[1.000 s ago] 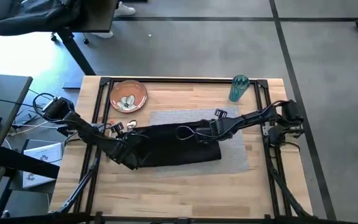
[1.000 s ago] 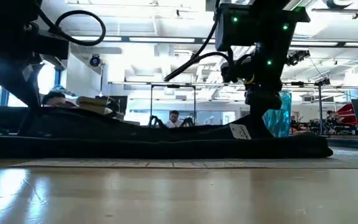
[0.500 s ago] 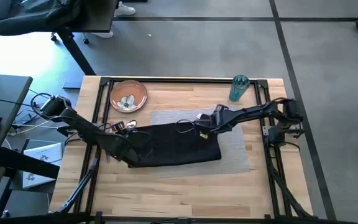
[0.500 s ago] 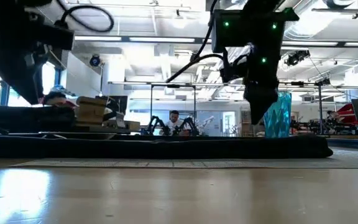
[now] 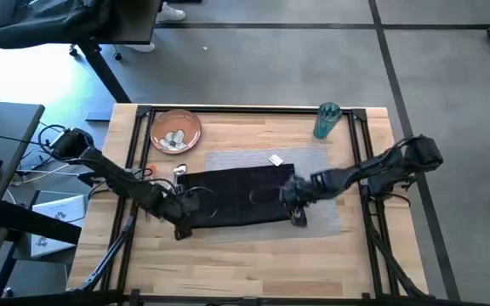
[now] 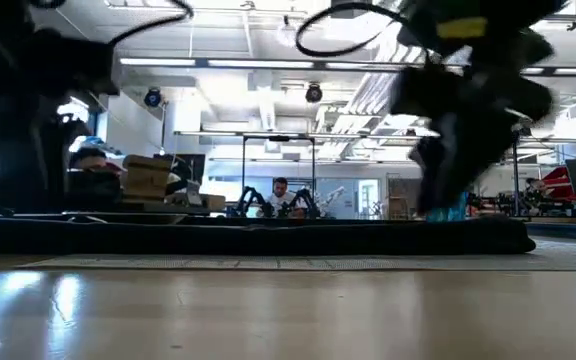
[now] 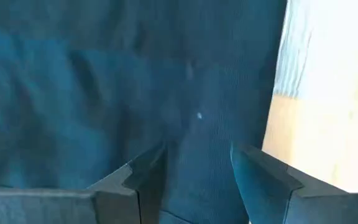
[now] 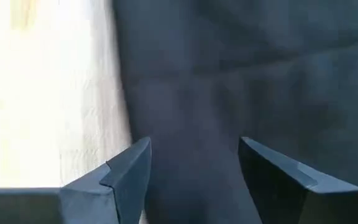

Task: Set table place
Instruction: Fold the black table napkin

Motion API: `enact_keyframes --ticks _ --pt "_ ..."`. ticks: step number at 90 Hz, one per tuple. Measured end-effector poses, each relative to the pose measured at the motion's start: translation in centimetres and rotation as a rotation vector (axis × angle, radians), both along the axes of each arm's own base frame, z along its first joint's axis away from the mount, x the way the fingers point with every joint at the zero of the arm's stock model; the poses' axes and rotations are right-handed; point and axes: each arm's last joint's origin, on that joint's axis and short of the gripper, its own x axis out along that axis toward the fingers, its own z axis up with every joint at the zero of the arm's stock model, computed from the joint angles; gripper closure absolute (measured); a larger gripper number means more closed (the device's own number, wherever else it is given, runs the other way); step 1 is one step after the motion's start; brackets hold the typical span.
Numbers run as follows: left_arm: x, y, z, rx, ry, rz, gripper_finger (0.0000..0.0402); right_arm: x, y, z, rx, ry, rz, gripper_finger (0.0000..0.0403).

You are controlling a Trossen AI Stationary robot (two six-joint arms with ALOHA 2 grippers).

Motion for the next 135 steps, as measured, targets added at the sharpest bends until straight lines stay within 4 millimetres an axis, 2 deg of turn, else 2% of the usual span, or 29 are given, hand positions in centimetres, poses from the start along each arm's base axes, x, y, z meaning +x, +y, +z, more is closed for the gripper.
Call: enact_keyframes --ticks 13,21,36,51,65,76,85,93,100,111,125,135 --pt "-0.6 -0.4 -1.3 -0.018 0.046 -0.005 0.0243 -1.9 0.8 -1.3 -0.098 0.087 -0.031 0.0195" --pt "-1.1 -0.6 -2.2 -0.020 0.062 -0.010 0.0243 -2.4 0.9 -1.5 -0.139 0.126 -0.035 0.0196" --pt "-1.7 -0.9 -2.7 -0.022 0.079 -0.005 0.0243 -2.6 0.8 -1.5 -0.119 0.160 -0.051 0.0197" --pt "-1.5 -1.1 -1.5 -0.020 0.055 -0.022 0.0243 -2.1 1.1 -0.7 -0.118 0.157 -0.043 0.0197" --pt "-0.5 -2.1 1.2 -0.058 -0.046 -0.061 0.0243 -0.4 1.6 1.8 -0.108 0.100 -0.028 0.0197" --pt "0.5 -2.9 1.9 -0.098 -0.182 -0.046 0.0243 0.4 2.0 2.8 -0.130 0.037 0.018 0.0196" --pt "1.7 -2.7 2.1 -0.002 -0.327 -0.042 0.0242 1.0 2.0 3.2 -0.163 -0.030 0.034 0.0189" --pt "2.6 -1.9 2.1 0.028 -0.362 -0.073 0.0234 1.1 2.0 3.3 -0.185 -0.041 0.068 0.0175" --pt "3.0 -1.8 2.5 -0.045 -0.319 -0.123 0.0223 0.7 2.0 3.0 -0.178 0.009 0.090 0.0161" --pt "1.8 -2.9 2.4 -0.145 -0.196 -0.155 0.0218 -0.6 2.4 2.2 -0.152 0.118 0.135 0.0148" --pt "-0.2 -4.5 0.6 -0.089 -0.101 -0.165 0.0228 -1.3 2.7 0.9 -0.174 0.096 0.152 0.0148" --pt "-0.7 -5.0 -0.4 -0.059 -0.089 -0.144 0.0234 -1.4 2.7 0.5 -0.181 0.090 0.147 0.0153"
